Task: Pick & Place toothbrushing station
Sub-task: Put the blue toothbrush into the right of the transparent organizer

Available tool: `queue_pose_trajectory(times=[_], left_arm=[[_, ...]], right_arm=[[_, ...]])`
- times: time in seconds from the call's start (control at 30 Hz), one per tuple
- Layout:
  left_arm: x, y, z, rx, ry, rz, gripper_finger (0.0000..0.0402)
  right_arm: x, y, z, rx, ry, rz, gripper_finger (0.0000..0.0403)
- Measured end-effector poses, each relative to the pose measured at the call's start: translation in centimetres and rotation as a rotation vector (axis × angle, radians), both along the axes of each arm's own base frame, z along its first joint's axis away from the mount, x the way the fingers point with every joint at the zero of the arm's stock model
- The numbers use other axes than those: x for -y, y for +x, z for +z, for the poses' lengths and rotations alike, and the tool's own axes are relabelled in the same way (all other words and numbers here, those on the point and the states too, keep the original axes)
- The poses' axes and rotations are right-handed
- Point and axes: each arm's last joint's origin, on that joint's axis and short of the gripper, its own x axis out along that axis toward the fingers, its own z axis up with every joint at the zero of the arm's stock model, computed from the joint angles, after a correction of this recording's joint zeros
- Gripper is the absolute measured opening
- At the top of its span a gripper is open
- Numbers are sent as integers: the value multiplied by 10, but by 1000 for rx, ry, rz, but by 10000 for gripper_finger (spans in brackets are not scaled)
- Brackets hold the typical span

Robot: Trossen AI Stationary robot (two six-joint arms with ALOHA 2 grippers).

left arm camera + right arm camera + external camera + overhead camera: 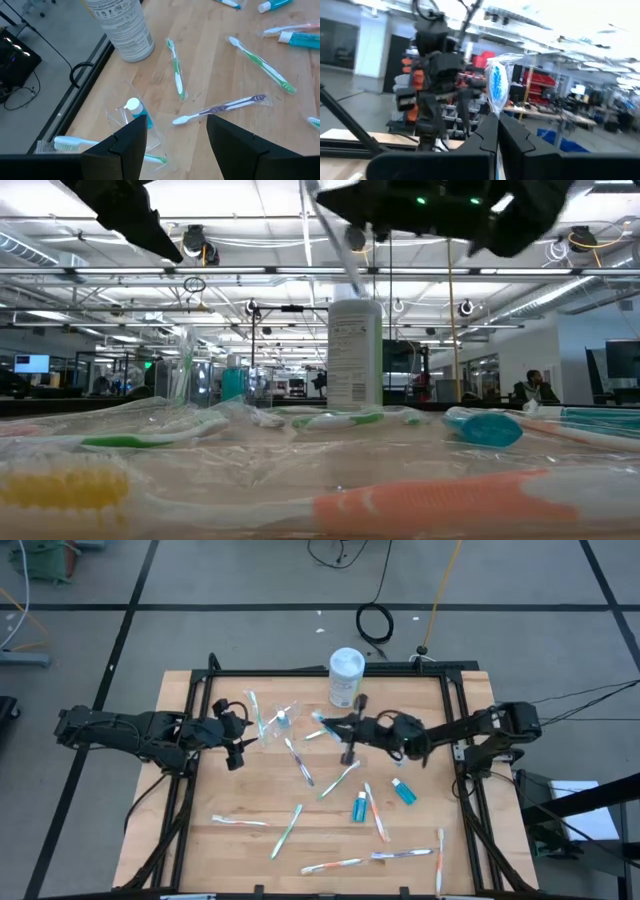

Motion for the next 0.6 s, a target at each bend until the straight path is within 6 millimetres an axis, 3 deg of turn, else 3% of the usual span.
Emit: queue_pose_trajectory(times=[0.27, 0.6], left_arm=[[0, 0, 0, 1, -9, -4, 212], [1, 0, 0, -24, 24, -55, 212]], right_arm=[[18, 66, 2, 30, 5, -127, 0], [57, 125, -22, 84, 16, -223, 0]])
